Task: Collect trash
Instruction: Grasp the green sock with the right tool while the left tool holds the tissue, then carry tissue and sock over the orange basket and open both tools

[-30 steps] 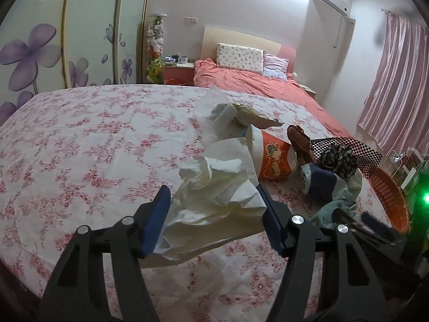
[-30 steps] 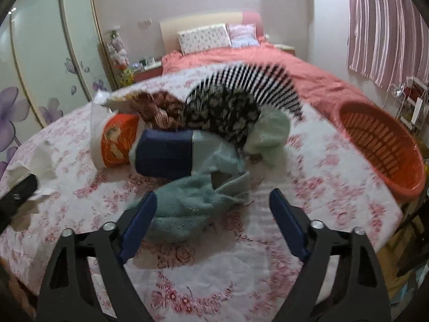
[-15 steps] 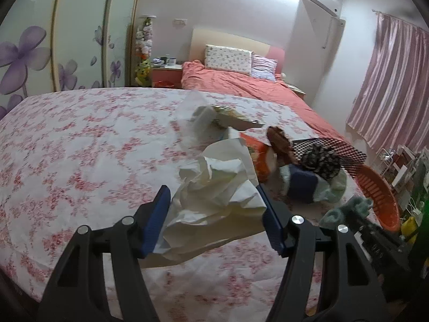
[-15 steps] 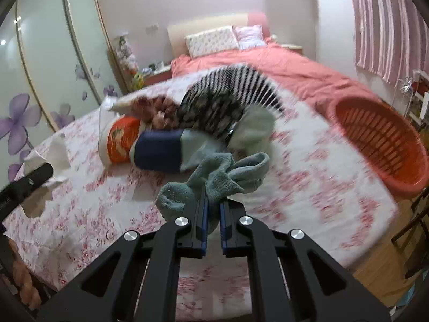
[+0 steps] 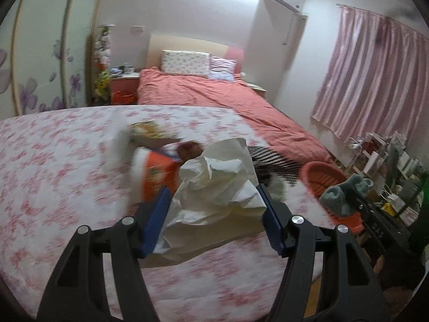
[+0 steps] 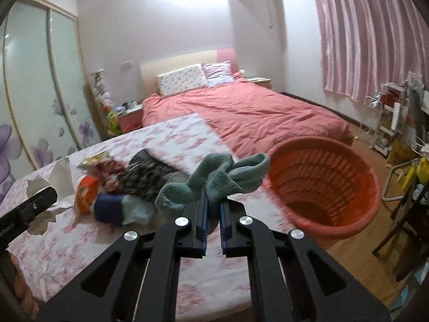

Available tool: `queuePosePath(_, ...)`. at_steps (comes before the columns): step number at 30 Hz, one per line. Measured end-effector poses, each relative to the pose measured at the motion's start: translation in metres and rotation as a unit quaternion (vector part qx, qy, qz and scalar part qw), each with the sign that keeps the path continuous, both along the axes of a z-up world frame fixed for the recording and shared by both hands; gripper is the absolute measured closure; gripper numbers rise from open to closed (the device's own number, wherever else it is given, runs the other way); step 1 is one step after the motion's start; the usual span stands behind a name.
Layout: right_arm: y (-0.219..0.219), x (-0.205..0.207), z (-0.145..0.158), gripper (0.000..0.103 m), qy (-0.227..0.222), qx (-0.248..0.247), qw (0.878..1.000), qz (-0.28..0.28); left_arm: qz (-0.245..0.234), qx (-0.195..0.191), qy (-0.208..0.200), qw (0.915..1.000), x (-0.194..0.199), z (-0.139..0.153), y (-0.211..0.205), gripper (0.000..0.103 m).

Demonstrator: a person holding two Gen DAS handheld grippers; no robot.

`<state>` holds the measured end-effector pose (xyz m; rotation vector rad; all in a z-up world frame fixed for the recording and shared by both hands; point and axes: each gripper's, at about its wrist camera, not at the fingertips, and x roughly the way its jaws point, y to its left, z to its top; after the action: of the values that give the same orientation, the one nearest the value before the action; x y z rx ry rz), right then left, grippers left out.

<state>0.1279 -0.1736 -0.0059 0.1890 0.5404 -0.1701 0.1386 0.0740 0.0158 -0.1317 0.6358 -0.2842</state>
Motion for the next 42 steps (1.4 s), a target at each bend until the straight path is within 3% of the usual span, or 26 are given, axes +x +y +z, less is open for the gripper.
queuePosePath(11,-0.094,0.02,-0.006,0.096,-0.008,0.011,0.997,-0.082,-0.122,-0.007,-0.01,0.9925,0.039,0.01,-0.138,0.04)
queuePosePath(23,-0.158,0.034,-0.031,0.096,-0.002,0.038,0.992,-0.121,-0.22,0.004,0.021,0.9752,0.085,-0.032,-0.271,0.04)
queuePosePath(33,-0.174,0.043,-0.041,0.095,0.005,0.062,0.991,-0.122,-0.235,0.015,0.053,0.9705,0.111,-0.067,-0.304,0.038)
queuePosePath(39,-0.179,0.045,-0.044,0.071,0.01,0.073,0.99,-0.119,-0.235,0.021,0.066,0.9696,0.115,-0.078,-0.306,0.031)
queuePosePath(42,-0.182,0.044,-0.044,0.065,0.011,0.076,0.989,-0.124,-0.232,0.025,0.066,0.9701,0.114,-0.077,-0.304,0.028)
